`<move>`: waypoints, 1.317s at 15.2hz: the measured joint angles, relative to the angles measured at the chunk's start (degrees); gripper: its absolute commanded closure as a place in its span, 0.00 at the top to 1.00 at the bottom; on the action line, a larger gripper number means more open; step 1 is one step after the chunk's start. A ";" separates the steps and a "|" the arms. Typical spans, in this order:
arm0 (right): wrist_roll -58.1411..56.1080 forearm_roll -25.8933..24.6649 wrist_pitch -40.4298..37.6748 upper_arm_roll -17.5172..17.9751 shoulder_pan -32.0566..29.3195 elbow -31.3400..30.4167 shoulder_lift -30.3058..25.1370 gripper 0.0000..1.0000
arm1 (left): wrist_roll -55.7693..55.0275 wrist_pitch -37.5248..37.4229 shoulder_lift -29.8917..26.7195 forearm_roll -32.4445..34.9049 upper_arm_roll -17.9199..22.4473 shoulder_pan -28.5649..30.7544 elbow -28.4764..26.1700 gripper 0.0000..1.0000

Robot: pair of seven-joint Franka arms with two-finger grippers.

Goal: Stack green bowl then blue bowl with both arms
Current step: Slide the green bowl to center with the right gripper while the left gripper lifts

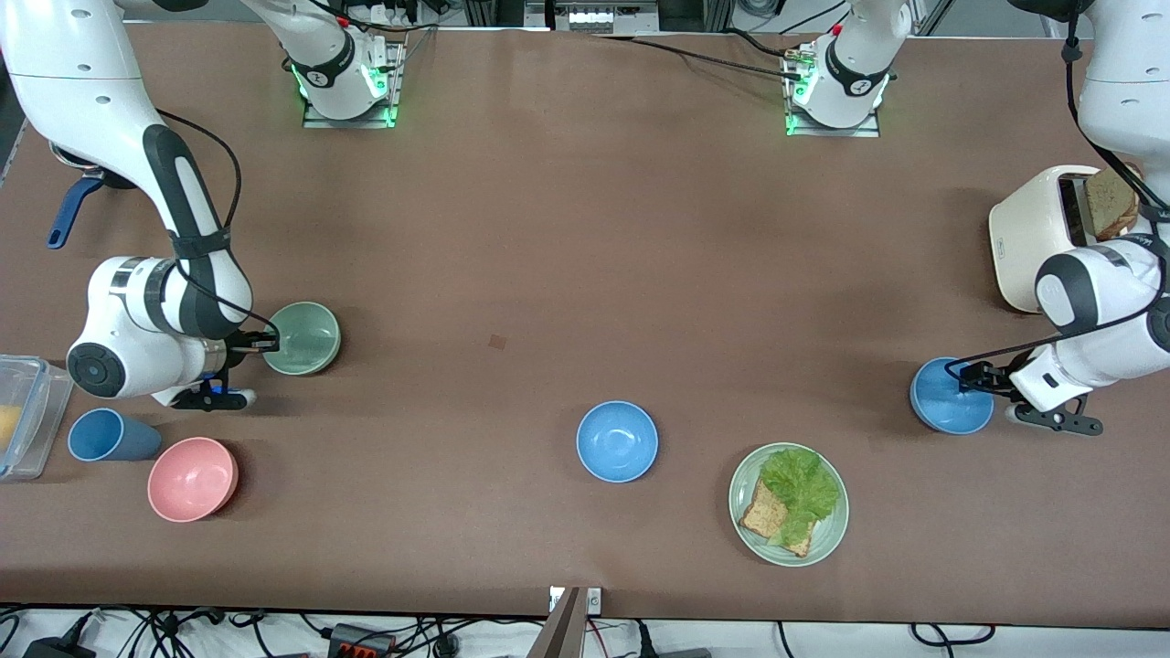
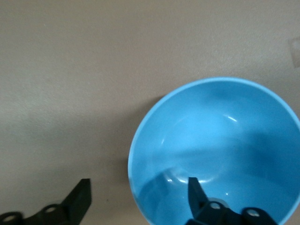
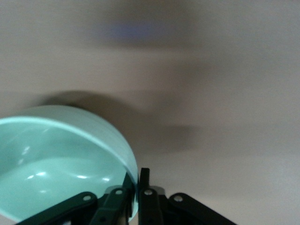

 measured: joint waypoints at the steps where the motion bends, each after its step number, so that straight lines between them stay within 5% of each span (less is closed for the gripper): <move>1: -0.40 0.02 -1.35 1.17 0.00 0.94 -0.51 0.00 | 0.02 0.11 0.00 0.00 0.00 0.01 -0.19 0.38; 3: -0.50 0.23 -5.51 5.73 0.09 3.97 -1.40 0.00 | 0.09 0.13 -0.01 0.00 -0.05 0.01 -0.19 0.21; 8: 7.16 2.33 -8.01 18.65 3.75 7.75 -2.14 0.00 | 0.60 -1.06 -0.47 0.00 -0.52 0.04 -0.12 0.01; 12: 13.69 8.07 -5.51 19.19 12.50 7.73 -0.95 0.00 | 0.78 -3.51 -1.97 -0.06 -1.24 0.06 -0.06 0.01; 20: 35.90 8.44 10.10 19.24 25.64 7.53 5.83 0.00 | 0.38 -21.20 -11.00 -0.06 -4.35 0.09 0.40 0.00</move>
